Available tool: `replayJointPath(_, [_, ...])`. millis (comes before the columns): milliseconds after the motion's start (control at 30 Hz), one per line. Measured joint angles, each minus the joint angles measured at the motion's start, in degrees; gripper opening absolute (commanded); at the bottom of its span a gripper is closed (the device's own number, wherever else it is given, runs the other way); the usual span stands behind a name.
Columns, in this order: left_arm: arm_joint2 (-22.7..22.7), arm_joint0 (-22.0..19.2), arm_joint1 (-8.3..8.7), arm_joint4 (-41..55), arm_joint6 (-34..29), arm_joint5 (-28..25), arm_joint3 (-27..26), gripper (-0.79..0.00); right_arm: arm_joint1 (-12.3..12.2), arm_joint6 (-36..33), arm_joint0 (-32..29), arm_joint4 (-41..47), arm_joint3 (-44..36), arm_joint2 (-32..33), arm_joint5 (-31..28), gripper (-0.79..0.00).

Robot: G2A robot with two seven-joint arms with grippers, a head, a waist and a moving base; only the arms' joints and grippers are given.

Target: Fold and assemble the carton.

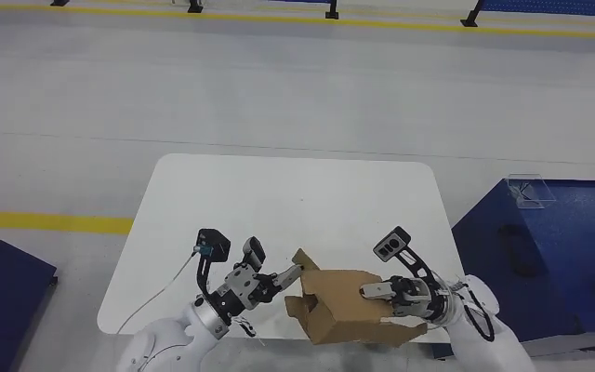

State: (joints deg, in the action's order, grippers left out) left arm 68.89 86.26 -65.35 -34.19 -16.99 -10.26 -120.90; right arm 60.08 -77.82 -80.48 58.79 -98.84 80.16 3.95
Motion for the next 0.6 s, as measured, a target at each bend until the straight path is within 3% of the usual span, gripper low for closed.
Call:
replayJointPath(333, [4.2, 3.3, 0.36, 2.6, 2.1, -3.6, -1.3, 0.000, 0.6, 2.3, 2.7, 7.5, 3.9, -0.5, 2.9, -0.785])
replayJointPath(600, [3.9, 3.2, 0.35, 3.4, 0.6, -4.8, -0.9, 0.000, 0.8, 2.3, 2.9, 5.8, 3.5, -1.0, 1.8, -0.785])
